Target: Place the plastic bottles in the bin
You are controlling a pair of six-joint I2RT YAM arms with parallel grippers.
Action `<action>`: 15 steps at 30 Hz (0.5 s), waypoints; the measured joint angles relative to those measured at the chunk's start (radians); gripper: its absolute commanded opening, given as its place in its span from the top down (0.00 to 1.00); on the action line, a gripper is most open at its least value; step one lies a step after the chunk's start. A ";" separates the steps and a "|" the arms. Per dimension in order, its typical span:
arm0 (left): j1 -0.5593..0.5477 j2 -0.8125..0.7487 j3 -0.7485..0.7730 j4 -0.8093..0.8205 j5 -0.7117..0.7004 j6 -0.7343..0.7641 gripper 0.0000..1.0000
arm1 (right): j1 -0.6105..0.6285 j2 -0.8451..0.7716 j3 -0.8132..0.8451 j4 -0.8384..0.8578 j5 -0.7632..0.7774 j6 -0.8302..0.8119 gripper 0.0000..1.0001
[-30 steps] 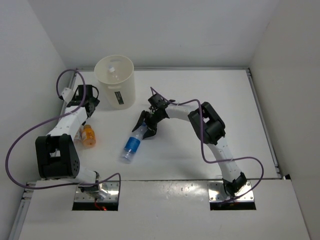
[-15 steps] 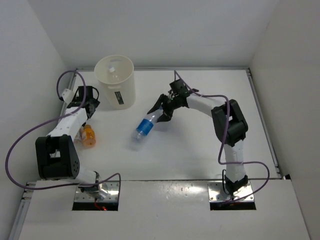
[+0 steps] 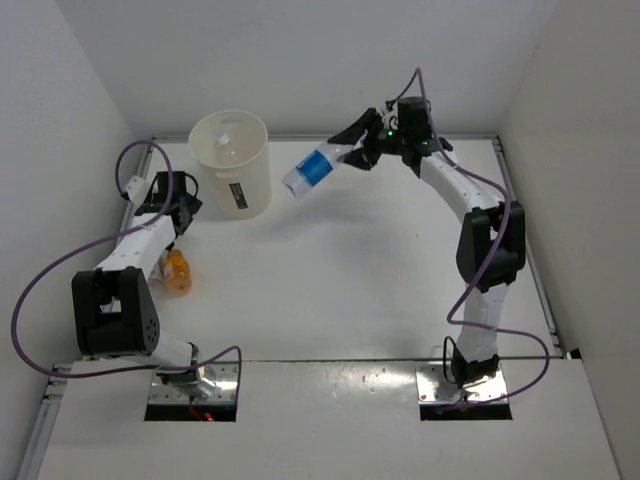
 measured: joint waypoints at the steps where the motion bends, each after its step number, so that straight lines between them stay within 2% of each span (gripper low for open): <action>1: 0.000 0.000 0.000 0.005 0.003 0.002 0.01 | -0.011 0.000 0.023 0.033 0.000 0.009 0.98; 4: 0.000 0.001 0.000 0.016 0.009 0.005 0.01 | -0.029 0.016 0.127 0.104 0.003 0.043 0.99; 11: 0.000 0.001 -0.005 0.067 0.047 0.042 0.01 | 0.003 0.156 0.568 0.231 0.093 0.076 1.00; 15: 0.000 0.001 -0.005 0.088 0.063 0.060 0.01 | 0.062 0.219 0.692 0.264 0.180 0.056 1.00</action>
